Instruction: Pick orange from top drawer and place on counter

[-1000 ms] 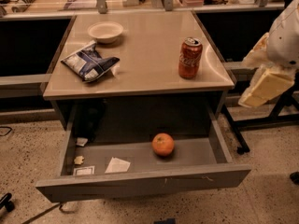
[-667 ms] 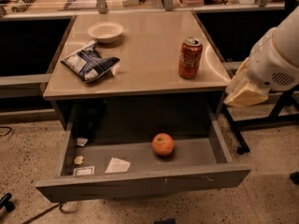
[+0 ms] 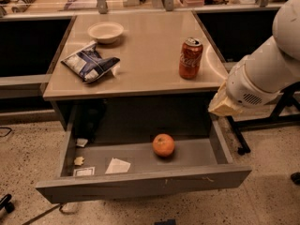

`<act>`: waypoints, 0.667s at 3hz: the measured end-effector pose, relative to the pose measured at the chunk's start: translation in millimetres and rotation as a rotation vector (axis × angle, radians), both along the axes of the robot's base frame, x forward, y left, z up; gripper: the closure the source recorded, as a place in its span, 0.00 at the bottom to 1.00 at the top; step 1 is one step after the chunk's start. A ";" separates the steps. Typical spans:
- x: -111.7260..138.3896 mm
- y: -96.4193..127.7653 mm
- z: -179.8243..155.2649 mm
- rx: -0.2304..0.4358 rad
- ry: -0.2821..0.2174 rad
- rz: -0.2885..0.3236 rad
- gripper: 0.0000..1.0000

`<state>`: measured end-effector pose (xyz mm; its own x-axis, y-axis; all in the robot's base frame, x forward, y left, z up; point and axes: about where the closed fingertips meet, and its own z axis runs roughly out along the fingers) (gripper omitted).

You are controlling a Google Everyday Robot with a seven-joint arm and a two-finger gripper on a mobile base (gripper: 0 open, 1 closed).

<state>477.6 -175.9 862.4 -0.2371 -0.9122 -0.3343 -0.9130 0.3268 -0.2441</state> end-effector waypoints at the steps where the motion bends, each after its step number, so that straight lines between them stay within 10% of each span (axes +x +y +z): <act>1: 0.0 0.0 -0.2 0.000 0.000 0.000 1.00; 2: -0.5 -1.7 -19.7 0.012 0.021 0.011 1.00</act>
Offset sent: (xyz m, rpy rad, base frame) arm -0.0001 -0.0055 -0.0458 0.0282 0.0509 0.0208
